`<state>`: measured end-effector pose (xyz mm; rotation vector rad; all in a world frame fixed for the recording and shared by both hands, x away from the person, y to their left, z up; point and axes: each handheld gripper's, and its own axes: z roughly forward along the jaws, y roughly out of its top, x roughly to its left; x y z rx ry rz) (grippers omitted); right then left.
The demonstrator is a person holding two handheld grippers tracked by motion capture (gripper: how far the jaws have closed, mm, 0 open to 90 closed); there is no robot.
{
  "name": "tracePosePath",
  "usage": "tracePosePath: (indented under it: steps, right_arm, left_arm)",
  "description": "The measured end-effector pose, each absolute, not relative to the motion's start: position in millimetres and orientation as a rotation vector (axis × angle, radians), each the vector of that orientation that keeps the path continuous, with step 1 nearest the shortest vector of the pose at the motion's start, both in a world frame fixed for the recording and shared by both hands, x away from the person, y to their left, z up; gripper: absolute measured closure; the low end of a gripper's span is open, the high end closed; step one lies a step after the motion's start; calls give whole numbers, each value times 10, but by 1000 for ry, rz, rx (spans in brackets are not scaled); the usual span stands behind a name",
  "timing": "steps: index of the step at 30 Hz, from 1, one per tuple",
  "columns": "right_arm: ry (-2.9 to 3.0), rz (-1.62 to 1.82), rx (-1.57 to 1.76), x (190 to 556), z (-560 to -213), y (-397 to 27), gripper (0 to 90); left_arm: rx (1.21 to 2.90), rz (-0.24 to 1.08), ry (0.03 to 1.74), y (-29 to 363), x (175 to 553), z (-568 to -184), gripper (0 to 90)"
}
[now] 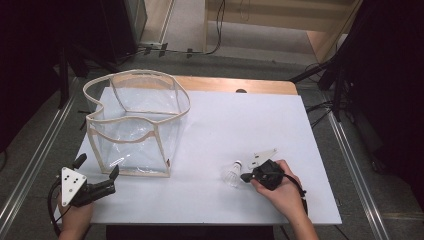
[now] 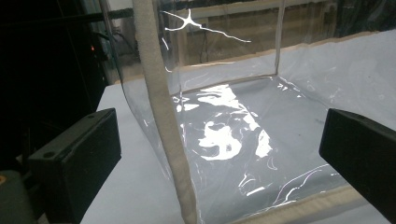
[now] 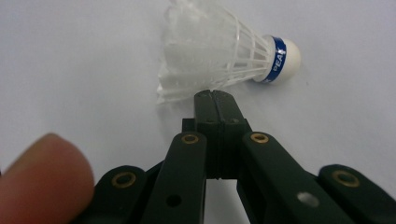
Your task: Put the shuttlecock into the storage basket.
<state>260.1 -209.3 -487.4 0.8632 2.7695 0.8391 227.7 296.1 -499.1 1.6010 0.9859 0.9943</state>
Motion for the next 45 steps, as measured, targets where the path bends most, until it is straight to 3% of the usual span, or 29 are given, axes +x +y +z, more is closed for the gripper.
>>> tracePosePath:
  steps: [23,45]
  right_arm:
    - [2692,1033,888,3158,-4863,-1589,874]
    - [2570,944,1018,3462,-4852,-1610,873]
  left_arm:
    - [1603,994,981,2963,2278,-4990,0]
    - [1601,990,983,2963,2281,-4990,0]
